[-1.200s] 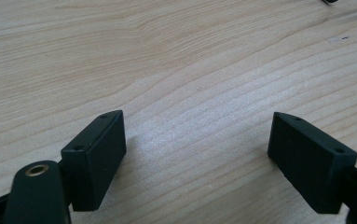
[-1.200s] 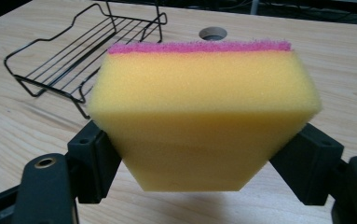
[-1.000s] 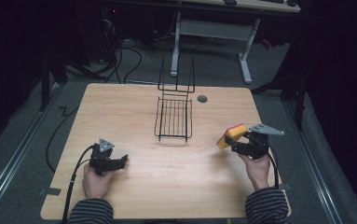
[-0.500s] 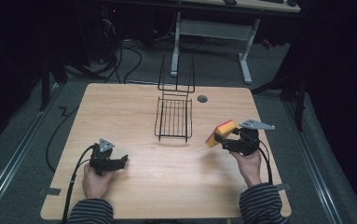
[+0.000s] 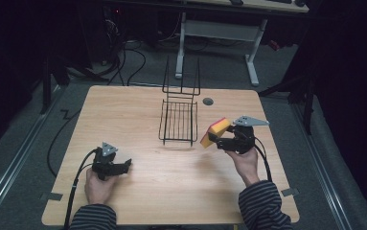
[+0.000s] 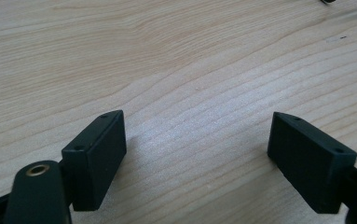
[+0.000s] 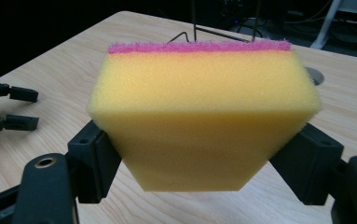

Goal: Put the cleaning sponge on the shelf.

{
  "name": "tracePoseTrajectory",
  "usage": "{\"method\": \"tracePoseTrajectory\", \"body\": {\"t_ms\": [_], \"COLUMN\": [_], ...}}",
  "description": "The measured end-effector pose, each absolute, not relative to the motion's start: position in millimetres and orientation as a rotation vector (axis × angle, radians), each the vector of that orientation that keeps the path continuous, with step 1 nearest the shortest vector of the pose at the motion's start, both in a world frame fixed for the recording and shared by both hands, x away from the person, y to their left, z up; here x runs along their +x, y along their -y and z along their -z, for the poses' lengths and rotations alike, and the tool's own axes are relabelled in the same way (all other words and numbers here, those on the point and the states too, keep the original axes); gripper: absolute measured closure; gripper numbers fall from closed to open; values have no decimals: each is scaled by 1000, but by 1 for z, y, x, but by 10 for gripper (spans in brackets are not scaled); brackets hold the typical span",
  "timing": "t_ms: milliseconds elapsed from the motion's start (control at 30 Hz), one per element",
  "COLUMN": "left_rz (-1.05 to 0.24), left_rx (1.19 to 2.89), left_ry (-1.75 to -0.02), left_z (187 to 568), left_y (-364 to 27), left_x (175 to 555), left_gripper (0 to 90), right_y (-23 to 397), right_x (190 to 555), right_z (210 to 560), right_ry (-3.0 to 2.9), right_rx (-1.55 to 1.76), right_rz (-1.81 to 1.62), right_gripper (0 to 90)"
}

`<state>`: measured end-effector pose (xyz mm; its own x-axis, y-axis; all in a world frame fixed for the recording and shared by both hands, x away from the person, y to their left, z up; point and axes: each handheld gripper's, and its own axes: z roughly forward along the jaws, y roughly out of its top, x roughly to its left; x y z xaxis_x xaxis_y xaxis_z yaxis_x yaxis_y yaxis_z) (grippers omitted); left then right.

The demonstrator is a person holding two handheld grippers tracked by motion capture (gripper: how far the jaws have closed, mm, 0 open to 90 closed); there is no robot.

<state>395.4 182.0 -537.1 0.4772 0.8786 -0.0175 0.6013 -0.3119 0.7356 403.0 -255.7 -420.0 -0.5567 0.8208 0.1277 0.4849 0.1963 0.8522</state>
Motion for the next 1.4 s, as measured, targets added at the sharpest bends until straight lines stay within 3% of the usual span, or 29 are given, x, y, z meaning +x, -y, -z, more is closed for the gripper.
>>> {"method": "tracePoseTrajectory", "body": {"t_ms": [1400], "left_rz": [-511], "left_rx": [2035], "left_ry": [-1217], "left_z": [537], "left_y": [-182], "left_x": [395], "left_gripper": [200], "right_y": [187], "right_x": [459], "right_z": [404], "right_ry": [-2200], "right_rx": [1126], "right_rz": [-1268], "right_gripper": [239]}}
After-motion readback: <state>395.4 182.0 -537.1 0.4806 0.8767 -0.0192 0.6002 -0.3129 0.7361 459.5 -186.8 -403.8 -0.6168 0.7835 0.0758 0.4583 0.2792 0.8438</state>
